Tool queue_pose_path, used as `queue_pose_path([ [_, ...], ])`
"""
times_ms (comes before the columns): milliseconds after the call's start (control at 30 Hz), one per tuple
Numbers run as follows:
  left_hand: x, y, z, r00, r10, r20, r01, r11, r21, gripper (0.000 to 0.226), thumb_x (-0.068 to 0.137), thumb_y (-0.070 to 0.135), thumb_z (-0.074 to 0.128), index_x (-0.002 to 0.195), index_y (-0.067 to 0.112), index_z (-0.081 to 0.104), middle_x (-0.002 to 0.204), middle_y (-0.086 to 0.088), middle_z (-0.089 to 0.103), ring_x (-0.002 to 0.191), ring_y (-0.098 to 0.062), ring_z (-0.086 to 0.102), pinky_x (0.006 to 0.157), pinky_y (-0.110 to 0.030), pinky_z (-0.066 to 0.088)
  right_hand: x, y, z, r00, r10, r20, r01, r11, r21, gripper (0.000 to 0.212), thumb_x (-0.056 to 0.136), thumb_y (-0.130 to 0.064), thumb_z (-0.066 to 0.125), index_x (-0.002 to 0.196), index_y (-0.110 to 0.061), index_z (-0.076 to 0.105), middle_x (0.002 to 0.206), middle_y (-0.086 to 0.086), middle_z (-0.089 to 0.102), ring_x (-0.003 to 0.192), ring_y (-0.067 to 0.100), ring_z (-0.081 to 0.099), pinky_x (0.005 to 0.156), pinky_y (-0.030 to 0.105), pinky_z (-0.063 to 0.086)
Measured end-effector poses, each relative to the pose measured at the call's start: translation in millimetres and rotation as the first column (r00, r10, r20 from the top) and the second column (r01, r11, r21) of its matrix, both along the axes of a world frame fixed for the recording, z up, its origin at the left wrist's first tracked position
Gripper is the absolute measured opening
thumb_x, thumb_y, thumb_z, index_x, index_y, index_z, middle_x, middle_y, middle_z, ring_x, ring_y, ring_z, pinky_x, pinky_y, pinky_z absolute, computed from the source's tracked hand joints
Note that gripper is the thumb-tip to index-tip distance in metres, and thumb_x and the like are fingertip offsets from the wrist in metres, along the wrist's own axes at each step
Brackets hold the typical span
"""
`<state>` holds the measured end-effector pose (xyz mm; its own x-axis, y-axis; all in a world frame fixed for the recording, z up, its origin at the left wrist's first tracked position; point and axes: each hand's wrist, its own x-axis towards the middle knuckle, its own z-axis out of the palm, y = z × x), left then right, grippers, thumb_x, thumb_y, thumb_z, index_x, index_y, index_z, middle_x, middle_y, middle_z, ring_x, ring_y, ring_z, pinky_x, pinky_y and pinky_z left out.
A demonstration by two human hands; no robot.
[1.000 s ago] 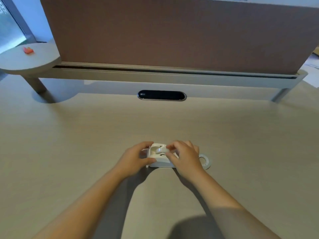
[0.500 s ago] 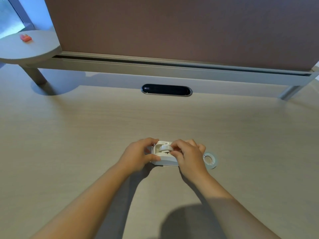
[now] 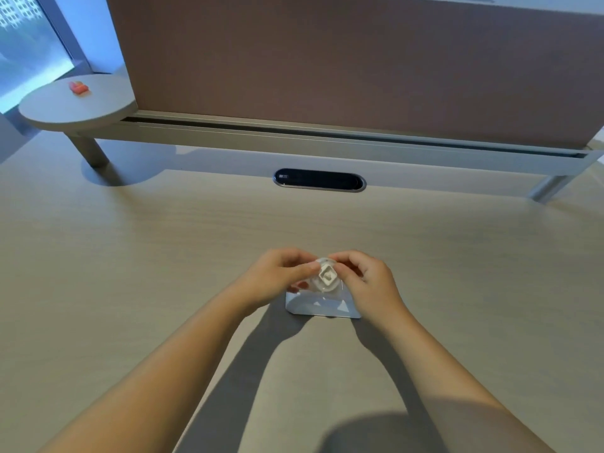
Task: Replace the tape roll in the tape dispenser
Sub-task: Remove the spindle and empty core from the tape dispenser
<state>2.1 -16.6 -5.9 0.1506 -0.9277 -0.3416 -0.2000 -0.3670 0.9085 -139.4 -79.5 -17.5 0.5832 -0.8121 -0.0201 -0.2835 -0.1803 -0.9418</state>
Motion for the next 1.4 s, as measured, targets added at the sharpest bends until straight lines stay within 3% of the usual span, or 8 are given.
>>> queue_pose_path([
  [133,-10,1,-3,0.985,0.075,-0.157,-0.075,0.997,0.005,0.014,0.084,0.017,0.053,0.084,0.008,0.064,0.07,-0.003,0.062,0.054,-0.003,0.058,0.057,-0.015,0.05,-5,-1,-1,0.998,0.014,0.066,-0.02,0.995,0.094,0.016,0.083,-0.016,0.055,0.077,-0.028,0.063,0.078,-0.005,0.065,0.07,0.003,0.059,0.059,0.008,0.047],
  [367,-29,1,-15,0.945,0.166,-0.28,-0.162,0.986,0.039,0.012,0.083,0.012,0.054,0.082,0.008,0.065,0.074,-0.008,0.063,0.058,-0.007,0.06,0.058,-0.014,0.054,-16,-1,-11,0.999,-0.039,0.033,0.032,0.985,0.172,0.02,0.078,-0.007,0.06,0.068,-0.024,0.058,0.064,-0.002,0.057,0.054,0.003,0.053,0.049,0.008,0.042],
  [600,-35,2,-18,0.786,0.208,-0.582,-0.172,0.978,0.116,0.033,0.089,0.02,0.042,0.103,-0.006,0.056,0.086,-0.015,0.066,0.07,-0.016,0.066,0.063,-0.019,0.057,-23,2,-11,0.999,-0.005,-0.046,0.0,0.993,-0.115,0.012,0.079,-0.006,0.057,0.079,-0.015,0.066,0.073,-0.014,0.052,0.068,0.001,0.052,0.06,0.005,0.039],
  [700,-38,2,-20,0.776,0.291,-0.56,-0.258,0.956,0.139,0.013,0.086,0.011,0.046,0.08,0.003,0.054,0.065,-0.009,0.067,0.055,-0.013,0.067,0.051,-0.017,0.055,-25,4,-14,0.999,0.005,-0.052,-0.012,0.99,-0.139,0.017,0.079,-0.005,0.057,0.091,-0.008,0.069,0.075,-0.012,0.049,0.07,0.004,0.051,0.063,0.004,0.039],
  [800,-38,4,-24,0.775,0.374,-0.509,-0.36,0.924,0.13,0.013,0.083,0.002,0.049,0.071,0.007,0.051,0.067,-0.012,0.06,0.047,-0.011,0.064,0.047,-0.016,0.053,-31,7,-20,0.996,-0.009,-0.085,-0.008,0.981,-0.192,0.022,0.081,-0.005,0.055,0.1,-0.007,0.067,0.077,-0.009,0.047,0.072,0.004,0.049,0.066,0.001,0.036],
  [1033,-42,23,-38,0.803,0.304,-0.512,-0.344,0.939,0.018,0.012,0.082,0.002,0.051,0.073,0.009,0.05,0.069,-0.011,0.057,0.045,-0.01,0.062,0.046,-0.015,0.052,-53,29,-50,0.958,0.024,-0.287,-0.104,0.958,-0.267,0.004,0.078,-0.009,0.058,0.08,-0.011,0.06,0.075,-0.005,0.051,0.067,0.009,0.046,0.062,0.014,0.035],
  [1233,-59,49,-64,0.86,0.16,-0.484,-0.256,0.956,-0.139,0.008,0.083,0.004,0.05,0.077,0.007,0.055,0.066,-0.006,0.061,0.055,-0.013,0.06,0.056,-0.019,0.054,-63,42,-82,0.944,-0.095,-0.315,-0.029,0.93,-0.367,0.014,0.08,-0.013,0.057,0.085,-0.004,0.066,0.092,0.012,0.063,0.086,0.024,0.056,0.072,0.028,0.038],
  [1400,-69,72,-68,0.843,0.179,-0.508,-0.291,0.945,-0.151,0.01,0.083,0.007,0.051,0.074,0.008,0.054,0.066,-0.006,0.063,0.057,-0.015,0.061,0.054,-0.018,0.053,-65,62,-69,0.973,-0.154,-0.17,0.061,0.888,-0.455,0.031,0.08,-0.015,0.059,0.11,-0.008,0.059,0.107,0.012,0.057,0.088,0.017,0.051,0.076,0.021,0.037],
])
